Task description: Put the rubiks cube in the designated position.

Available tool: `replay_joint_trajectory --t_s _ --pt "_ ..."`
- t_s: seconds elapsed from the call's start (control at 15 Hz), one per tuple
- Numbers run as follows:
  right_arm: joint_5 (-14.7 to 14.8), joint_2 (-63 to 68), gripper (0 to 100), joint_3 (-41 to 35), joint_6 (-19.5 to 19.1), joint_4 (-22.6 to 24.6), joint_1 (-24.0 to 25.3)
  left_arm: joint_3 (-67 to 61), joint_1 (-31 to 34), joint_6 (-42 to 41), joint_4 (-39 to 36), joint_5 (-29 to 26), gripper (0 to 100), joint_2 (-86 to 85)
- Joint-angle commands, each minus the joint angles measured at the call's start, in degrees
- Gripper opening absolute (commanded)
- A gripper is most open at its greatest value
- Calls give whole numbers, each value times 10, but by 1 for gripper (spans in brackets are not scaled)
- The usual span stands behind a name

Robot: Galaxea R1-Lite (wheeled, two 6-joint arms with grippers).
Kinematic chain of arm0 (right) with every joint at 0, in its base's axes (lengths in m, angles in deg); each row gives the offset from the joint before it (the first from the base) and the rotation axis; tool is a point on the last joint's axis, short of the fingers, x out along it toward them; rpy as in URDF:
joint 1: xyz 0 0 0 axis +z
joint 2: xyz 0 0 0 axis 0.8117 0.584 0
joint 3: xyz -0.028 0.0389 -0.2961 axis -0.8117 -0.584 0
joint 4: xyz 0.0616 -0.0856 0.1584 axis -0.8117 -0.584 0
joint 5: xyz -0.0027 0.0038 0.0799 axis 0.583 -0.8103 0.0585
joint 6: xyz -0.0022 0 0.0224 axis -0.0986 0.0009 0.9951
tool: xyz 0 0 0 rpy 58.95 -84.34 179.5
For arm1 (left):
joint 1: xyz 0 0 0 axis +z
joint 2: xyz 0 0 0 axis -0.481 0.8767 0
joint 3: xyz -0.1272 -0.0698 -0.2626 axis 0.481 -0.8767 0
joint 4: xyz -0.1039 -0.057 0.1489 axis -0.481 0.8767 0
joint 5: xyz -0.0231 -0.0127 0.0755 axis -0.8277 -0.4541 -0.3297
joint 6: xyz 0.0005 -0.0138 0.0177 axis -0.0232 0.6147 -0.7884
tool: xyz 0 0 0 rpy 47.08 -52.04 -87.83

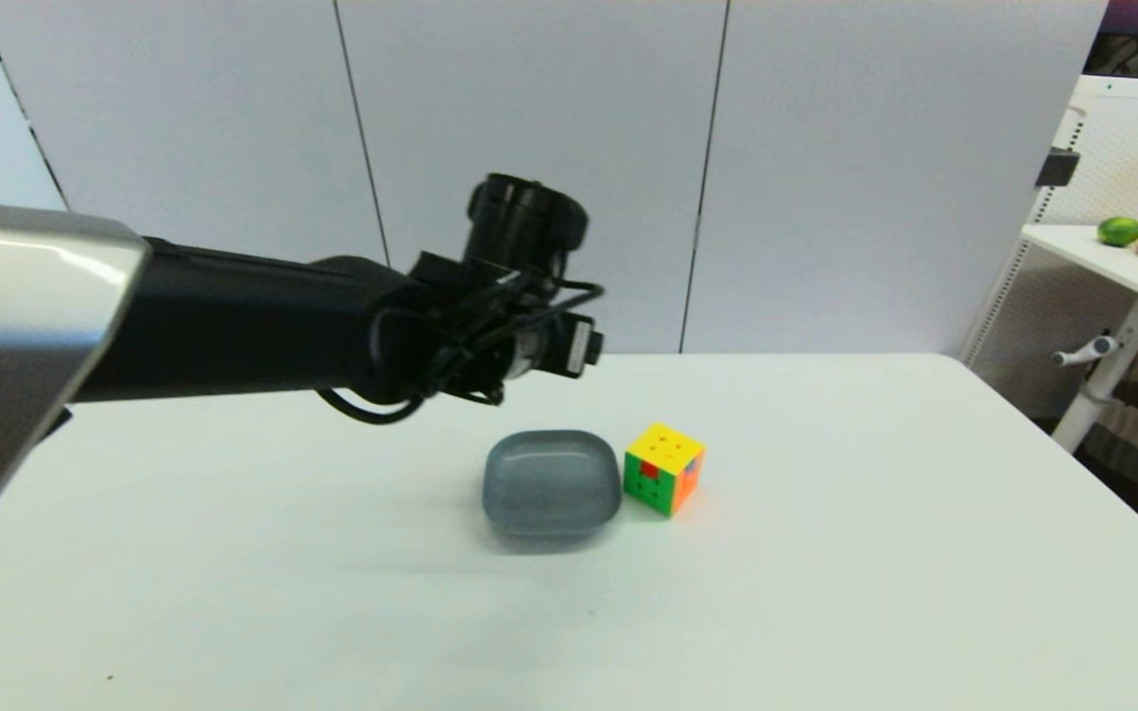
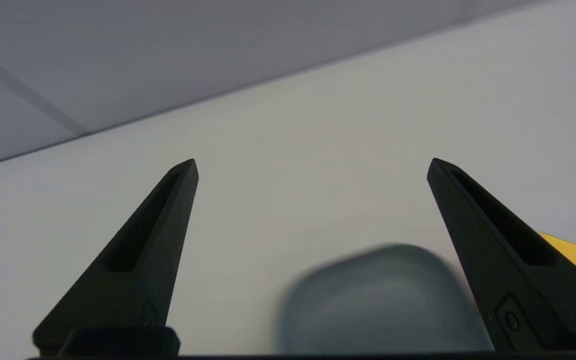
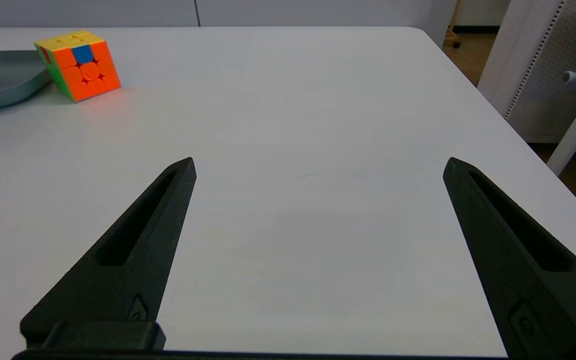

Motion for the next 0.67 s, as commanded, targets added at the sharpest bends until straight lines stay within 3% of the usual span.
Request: replay_joint_trajectory --t_s 0.07,0.33,0.47,0.67 --pt "0 1 100 0 0 0 0 -58 183 -99 -5 -122 100 -93" --pt "0 1 100 0 0 0 0 -221 355 -179 -69 -263 100 -217" --pt "0 1 100 0 0 0 0 -374 414 -180 -113 -283 100 -321" --pt "0 1 100 0 0 0 0 -596 427 -176 -192 -284 100 -470"
